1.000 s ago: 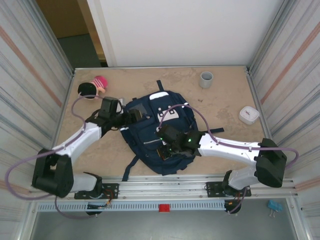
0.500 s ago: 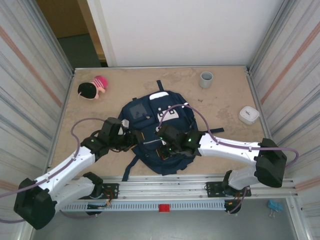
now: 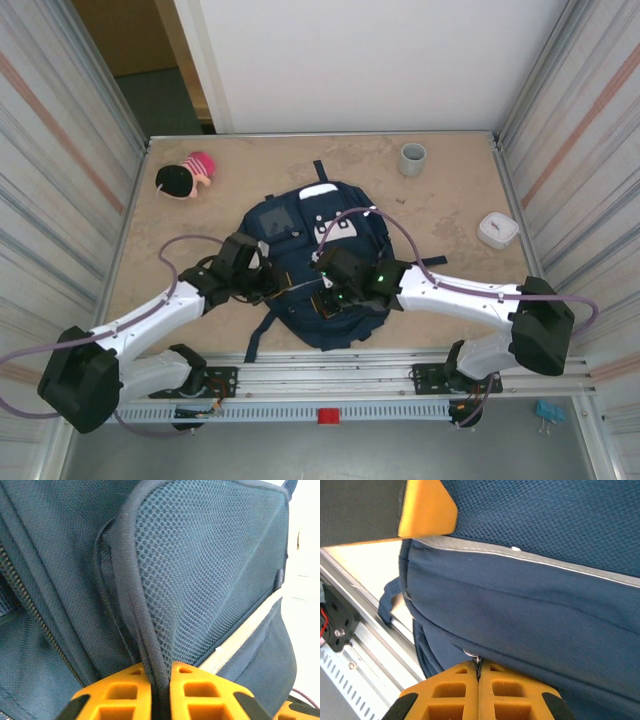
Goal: Pack books, pencil case, and school supplies into a backpack
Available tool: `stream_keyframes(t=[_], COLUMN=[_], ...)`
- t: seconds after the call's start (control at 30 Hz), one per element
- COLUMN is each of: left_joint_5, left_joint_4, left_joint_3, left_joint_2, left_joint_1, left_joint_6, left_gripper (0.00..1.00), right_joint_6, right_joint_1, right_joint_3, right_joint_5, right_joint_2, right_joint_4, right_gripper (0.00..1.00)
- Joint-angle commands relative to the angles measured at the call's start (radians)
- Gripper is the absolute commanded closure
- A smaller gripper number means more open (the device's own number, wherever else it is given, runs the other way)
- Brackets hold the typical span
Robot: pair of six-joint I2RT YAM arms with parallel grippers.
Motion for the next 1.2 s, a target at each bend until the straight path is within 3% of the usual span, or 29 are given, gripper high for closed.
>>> stream_keyframes(t=[0.0, 0.27, 0.37, 0.43, 0.53, 0.63, 0.7, 0.8, 0.87, 0.97, 1.07, 1.17], left_joint_5=[-0.077, -0.092, -0.093, -0.066, -0.039, -0.081, -0.109, -0.173, -0.251, -0.37, -0.428, -0.463], left_joint_4=[-0.12, -0.196, -0.196, -0.19, -0.167, -0.151, -0.137, -0.139, -0.172, -0.176, -0.161, -0.111], left_joint_3=[0.051, 0.066, 0.079, 0.093, 0.107, 0.116, 0.121, 0.132, 0.151, 0.143, 0.131, 0.141], left_joint_2=[-0.023, -0.041, -0.044, -0.048, -0.081, -0.149, -0.19, -0.228, -0.237, -0.219, -0.15, -0.041], left_joint_1=[0.083, 0.247, 0.265, 0.265, 0.252, 0.194, 0.133, 0.003, -0.108, -0.253, -0.314, -0.32], left_joint_6=[0.156, 0.306, 0.329, 0.358, 0.395, 0.485, 0.596, 0.864, 1.097, 1.344, 1.465, 1.467], left_gripper=[0.97, 1.0, 1.0, 0.86, 0.54, 0.34, 0.28, 0.26, 0.26, 0.26, 0.23, 0.22], right_joint_6=[-0.005, -0.016, -0.023, -0.028, -0.037, -0.054, -0.068, -0.077, -0.076, -0.078, -0.079, -0.079], right_joint_1=[-0.049, -0.284, -0.308, -0.306, -0.3, -0.291, -0.273, -0.253, -0.251, -0.251, -0.25, -0.249], right_joint_3=[-0.044, -0.235, -0.259, -0.26, -0.262, -0.258, -0.258, -0.262, -0.267, -0.279, -0.289, -0.294], right_joint_5=[0.007, -0.059, -0.077, -0.112, -0.153, -0.157, -0.14, -0.096, -0.089, -0.09, -0.09, -0.096], right_joint_2=[-0.091, -0.309, -0.335, -0.339, -0.339, -0.338, -0.342, -0.358, -0.371, -0.379, -0.409, -0.412], right_joint_4=[-0.032, -0.079, -0.067, -0.042, -0.002, -0.001, 0.002, 0.015, 0.031, 0.063, 0.087, 0.099], right_gripper=[1.0, 1.0, 1.0, 1.0, 1.0, 1.0, 0.9, 0.74, 0.68, 0.63, 0.59, 0.57])
